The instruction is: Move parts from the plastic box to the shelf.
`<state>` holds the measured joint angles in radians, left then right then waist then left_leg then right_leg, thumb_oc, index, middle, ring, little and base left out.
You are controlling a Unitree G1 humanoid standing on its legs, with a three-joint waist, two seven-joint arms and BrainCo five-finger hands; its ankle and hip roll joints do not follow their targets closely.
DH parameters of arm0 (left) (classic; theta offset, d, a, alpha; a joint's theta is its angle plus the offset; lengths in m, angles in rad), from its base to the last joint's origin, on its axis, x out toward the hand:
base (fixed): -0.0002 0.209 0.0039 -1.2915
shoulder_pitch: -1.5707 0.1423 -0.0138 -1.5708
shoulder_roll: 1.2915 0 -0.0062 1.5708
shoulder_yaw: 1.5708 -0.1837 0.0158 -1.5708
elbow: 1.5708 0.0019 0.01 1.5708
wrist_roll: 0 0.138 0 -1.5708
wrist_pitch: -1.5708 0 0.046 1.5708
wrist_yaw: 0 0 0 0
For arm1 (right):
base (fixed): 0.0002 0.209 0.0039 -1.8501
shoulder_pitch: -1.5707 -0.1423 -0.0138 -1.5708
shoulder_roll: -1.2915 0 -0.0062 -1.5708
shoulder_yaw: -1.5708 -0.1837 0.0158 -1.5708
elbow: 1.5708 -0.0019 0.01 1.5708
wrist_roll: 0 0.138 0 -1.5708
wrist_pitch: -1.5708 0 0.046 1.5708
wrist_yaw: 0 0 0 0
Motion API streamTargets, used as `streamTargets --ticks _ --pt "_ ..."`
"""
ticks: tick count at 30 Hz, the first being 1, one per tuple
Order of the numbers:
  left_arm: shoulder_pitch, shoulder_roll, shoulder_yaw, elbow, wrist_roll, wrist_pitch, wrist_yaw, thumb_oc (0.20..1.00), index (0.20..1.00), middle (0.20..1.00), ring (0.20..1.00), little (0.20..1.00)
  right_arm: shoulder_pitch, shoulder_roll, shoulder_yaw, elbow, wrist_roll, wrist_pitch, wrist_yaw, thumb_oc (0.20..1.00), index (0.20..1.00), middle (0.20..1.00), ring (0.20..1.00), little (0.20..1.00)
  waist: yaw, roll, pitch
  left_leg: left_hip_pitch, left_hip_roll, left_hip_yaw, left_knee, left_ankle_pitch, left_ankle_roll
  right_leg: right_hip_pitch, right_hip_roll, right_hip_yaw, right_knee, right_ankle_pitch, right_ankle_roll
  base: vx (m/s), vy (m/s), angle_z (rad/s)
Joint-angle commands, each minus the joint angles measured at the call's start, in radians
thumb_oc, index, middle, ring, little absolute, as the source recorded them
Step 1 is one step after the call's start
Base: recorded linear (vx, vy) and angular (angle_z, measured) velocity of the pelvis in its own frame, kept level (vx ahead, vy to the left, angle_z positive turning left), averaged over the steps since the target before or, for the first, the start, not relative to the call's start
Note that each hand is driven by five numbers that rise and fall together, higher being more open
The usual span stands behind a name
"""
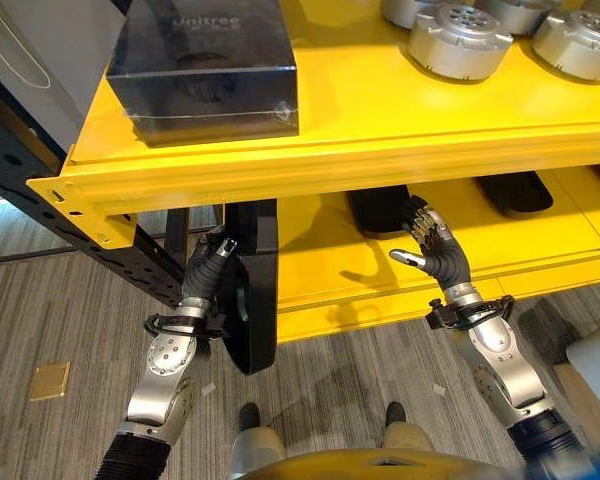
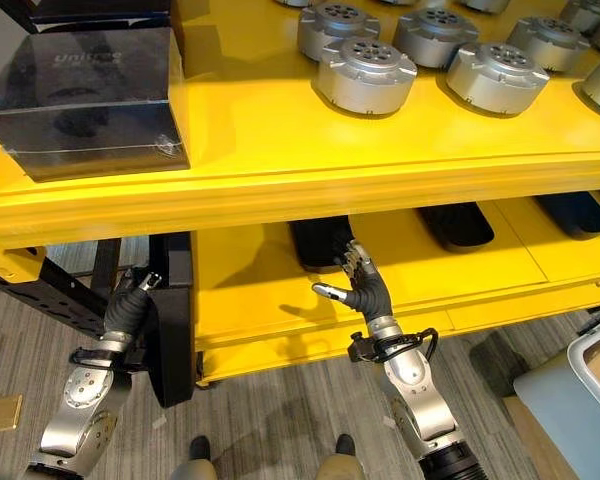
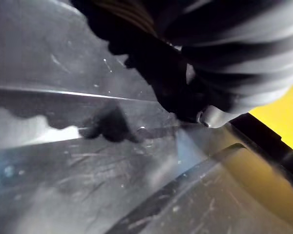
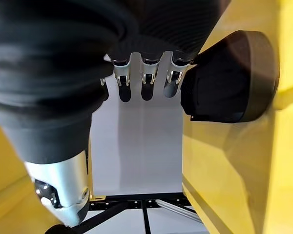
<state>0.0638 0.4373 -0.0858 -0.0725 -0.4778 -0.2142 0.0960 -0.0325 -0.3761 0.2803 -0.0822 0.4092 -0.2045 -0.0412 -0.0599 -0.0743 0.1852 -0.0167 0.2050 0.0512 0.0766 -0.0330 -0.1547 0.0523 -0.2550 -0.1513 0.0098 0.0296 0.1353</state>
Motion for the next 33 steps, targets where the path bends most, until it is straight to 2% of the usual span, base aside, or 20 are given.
streamTargets --ticks 1,8,11,17,19,22,28,33 --pt "-0.09 0.026 0.086 0.042 0.034 -0.068 0.053 0.2 0.2 0.2 0.2 0.2 -0.015 -0.023 -0.004 -0.008 0.015 -0.035 0.019 1.0 1.0 1.0 1.0 1.0 0.015 -0.019 -0.07 -0.019 0.023 -0.003 0.105 -0.064 0.042 -0.074 -0.038 0.054 0.117 -0.002 0.072 0.04 -0.001 -0.06" --pt "-0.279 -0.019 -0.015 0.159 0.012 -0.039 0.125 0.2 0.2 0.2 0.2 0.2 -0.041 -0.005 0.077 0.011 0.04 -0.009 0.028 1.0 1.0 1.0 1.0 1.0 -0.01 -0.035 -0.087 0.005 0.032 0.019 0.096 -0.061 0.038 -0.068 -0.025 0.082 0.113 -0.01 0.068 0.04 -0.032 -0.09" --pt "-0.452 -0.057 -0.09 0.295 -0.042 -0.036 0.187 0.2 0.2 0.2 0.2 0.2 -0.091 -0.002 0.131 0.01 0.043 -0.002 0.013 1.0 1.0 1.0 1.0 1.0 -0.032 -0.034 -0.071 0.019 0.052 0.028 0.093 -0.046 0.026 -0.082 -0.008 0.095 0.151 -0.026 0.062 0.01 -0.066 -0.04" --pt "-0.559 -0.069 -0.113 0.397 -0.081 -0.045 0.238 0.2 0.2 0.2 0.2 0.2 -0.121 -0.01 0.161 0.005 0.041 -0.005 -0.003 1.0 1.0 1.0 1.0 1.0 -0.049 -0.028 -0.038 0.016 0.071 0.029 0.099 -0.035 0.016 -0.106 0.008 0.101 0.188 -0.037 0.054 -0.03 -0.034 -0.06" --pt "-0.632 -0.05 -0.133 0.457 0.038 -0.027 0.297 0.2 0.2 0.2 0.2 0.2 -0.131 -0.02 0.177 0.0 0.042 -0.013 -0.008 1.0 1.0 1.0 1.0 1.0 -0.06 -0.027 -0.014 -0.002 0.08 0.025 0.117 -0.033 0.01 -0.129 0.017 0.103 0.218 -0.047 0.049 -0.08 -0.04 -0.11" --pt "-0.671 -0.062 -0.135 0.521 0.025 -0.029 0.315 0.2 0.2 0.2 0.2 0.2 -0.136 -0.033 0.178 -0.005 0.046 -0.017 -0.009 1.0 1.0 1.0 1.0 1.0 -0.067 -0.024 0.007 -0.03 0.087 0.017 0.141 -0.032 0.003 -0.154 0.023 0.104 0.248 -0.057 0.044 -0.1 -0.036 0.03" --pt "-0.787 -0.041 -0.079 0.641 -0.049 -0.063 0.393 0.2 0.2 0.2 0.2 0.2 -0.13 -0.072 0.163 -0.047 0.061 -0.049 -0.017 1.0 1.0 1.0 1.0 1.0 -0.092 -0.009 0.062 -0.17 0.103 -0.026 0.239 -0.034 -0.015 -0.279 0.034 0.11 0.361 -0.082 0.031 -0.14 -0.027 0.09" --pt "-0.803 0.0 -0.035 0.637 -0.063 -0.084 0.429 0.2 0.2 0.2 0.2 0.2 -0.113 -0.082 0.142 -0.059 0.066 -0.063 -0.023 1.0 1.0 1.0 1.0 1.0 -0.094 -0.001 0.065 -0.257 0.11 -0.049 0.288 -0.039 -0.02 -0.35 0.028 0.106 0.41 -0.096 0.027 -0.09 -0.016 0.03"
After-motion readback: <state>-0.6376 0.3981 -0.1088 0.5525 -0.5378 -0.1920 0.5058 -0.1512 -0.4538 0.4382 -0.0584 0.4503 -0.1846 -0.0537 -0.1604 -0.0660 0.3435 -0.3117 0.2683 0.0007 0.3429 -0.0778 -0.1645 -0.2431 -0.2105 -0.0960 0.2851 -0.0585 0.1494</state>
